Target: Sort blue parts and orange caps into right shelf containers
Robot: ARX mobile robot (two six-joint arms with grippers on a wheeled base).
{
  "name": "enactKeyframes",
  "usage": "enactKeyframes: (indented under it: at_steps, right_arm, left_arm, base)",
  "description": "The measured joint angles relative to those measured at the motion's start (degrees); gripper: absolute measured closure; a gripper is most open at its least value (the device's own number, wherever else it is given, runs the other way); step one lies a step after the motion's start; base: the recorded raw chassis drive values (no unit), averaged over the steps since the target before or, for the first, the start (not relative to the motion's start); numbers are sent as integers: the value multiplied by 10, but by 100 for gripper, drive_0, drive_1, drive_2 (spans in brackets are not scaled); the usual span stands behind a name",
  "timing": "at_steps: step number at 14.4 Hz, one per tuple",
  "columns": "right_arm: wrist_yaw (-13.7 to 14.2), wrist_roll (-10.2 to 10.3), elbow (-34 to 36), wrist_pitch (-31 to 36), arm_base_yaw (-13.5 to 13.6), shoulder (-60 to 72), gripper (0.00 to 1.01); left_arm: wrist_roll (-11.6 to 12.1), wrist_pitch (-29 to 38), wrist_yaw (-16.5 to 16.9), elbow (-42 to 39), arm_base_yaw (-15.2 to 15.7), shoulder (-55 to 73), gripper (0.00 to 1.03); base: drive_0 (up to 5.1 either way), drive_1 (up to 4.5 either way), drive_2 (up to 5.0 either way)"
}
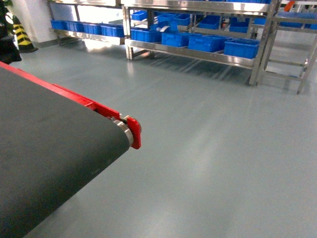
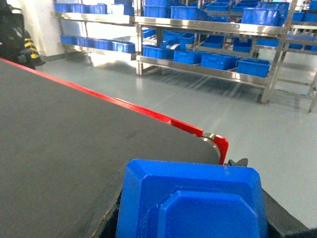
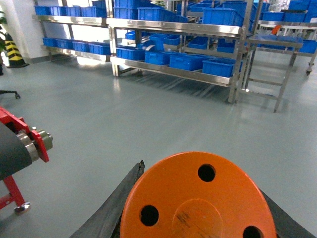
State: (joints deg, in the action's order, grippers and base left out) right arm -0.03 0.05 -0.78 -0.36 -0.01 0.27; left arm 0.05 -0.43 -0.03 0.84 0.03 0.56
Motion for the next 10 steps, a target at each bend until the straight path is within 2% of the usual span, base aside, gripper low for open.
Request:
enactKeyframes:
  at_steps: [10]
  right_arm:
    - [0,0,0,0,0,0,57]
  left_arm:
    - [0,0,0,0,0,0,59]
  base:
    - [-160,-160,-160]
